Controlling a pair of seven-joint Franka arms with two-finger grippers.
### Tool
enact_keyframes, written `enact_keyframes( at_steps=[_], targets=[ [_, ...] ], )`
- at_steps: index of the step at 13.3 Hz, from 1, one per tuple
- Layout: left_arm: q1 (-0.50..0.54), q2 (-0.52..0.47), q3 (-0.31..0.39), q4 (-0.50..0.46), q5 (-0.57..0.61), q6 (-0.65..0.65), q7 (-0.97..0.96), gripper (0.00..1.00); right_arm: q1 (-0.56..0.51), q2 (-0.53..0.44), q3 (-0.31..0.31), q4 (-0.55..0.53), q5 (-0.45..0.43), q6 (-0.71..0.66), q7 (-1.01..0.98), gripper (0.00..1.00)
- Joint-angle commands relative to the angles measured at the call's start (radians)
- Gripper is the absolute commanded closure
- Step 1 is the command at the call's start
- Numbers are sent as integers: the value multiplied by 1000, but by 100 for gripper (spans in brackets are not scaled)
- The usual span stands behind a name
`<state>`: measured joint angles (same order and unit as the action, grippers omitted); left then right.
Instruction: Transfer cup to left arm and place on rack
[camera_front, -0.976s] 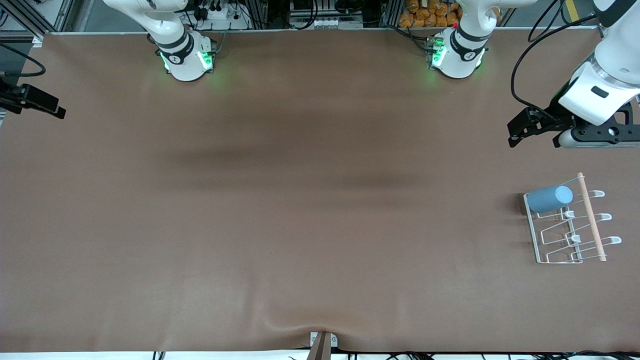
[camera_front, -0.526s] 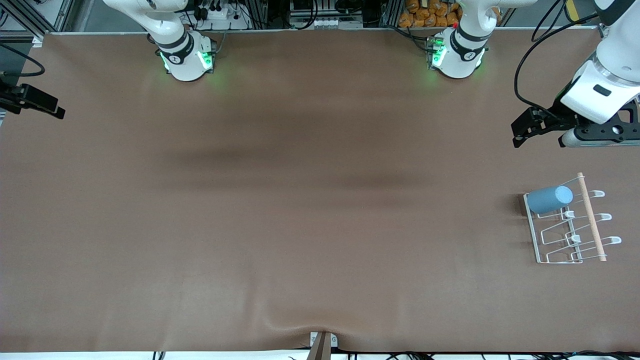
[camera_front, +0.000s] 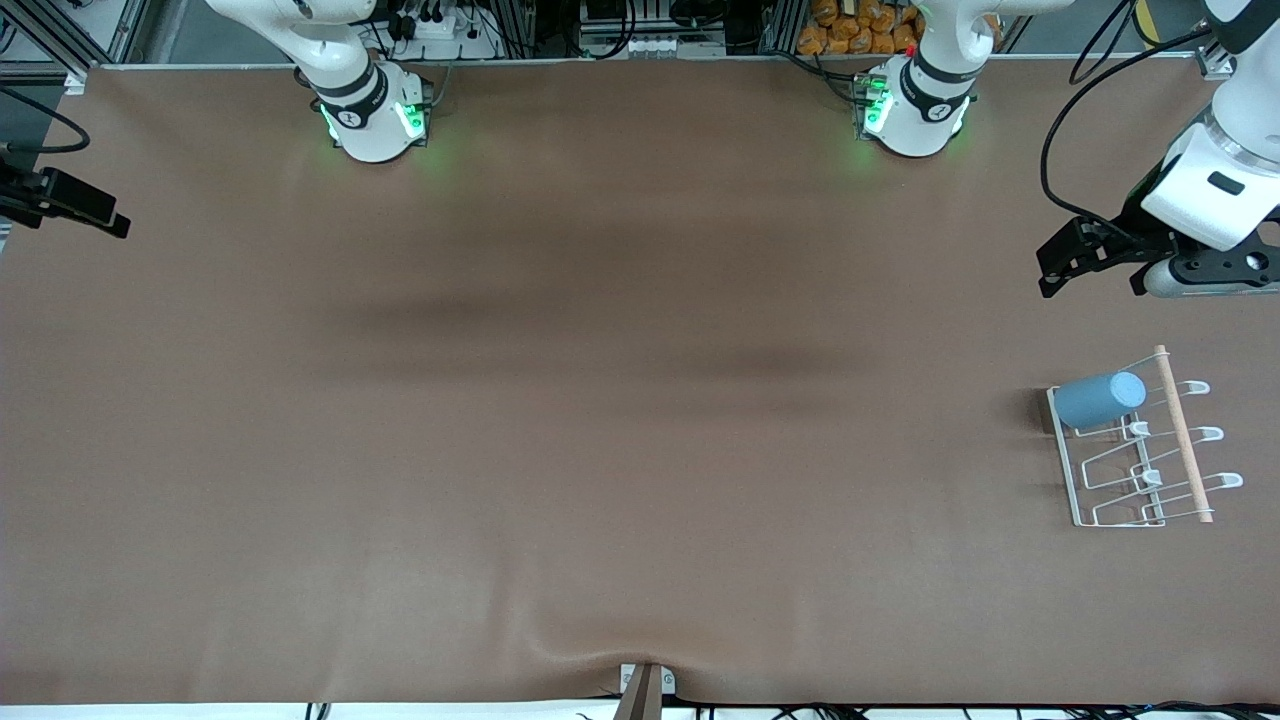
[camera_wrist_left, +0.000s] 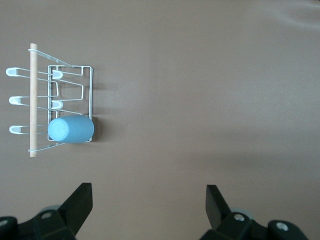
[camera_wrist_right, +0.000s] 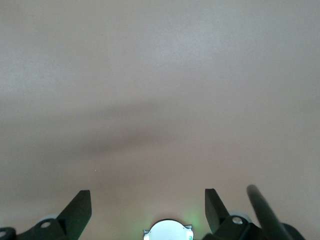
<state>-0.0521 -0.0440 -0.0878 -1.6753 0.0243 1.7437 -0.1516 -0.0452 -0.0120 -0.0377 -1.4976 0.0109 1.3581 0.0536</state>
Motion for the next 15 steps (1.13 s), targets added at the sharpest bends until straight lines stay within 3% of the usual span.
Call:
enact_keyframes(
  at_steps=[1,15],
  targets=[
    [20,-5,-3,11,11,2,61,0,7,3,-4,16,1,-5,11,0],
    [25,-4,-3,23,8,-7,47,0,5,3,-4,16,0,-11,9,0]
  ],
)
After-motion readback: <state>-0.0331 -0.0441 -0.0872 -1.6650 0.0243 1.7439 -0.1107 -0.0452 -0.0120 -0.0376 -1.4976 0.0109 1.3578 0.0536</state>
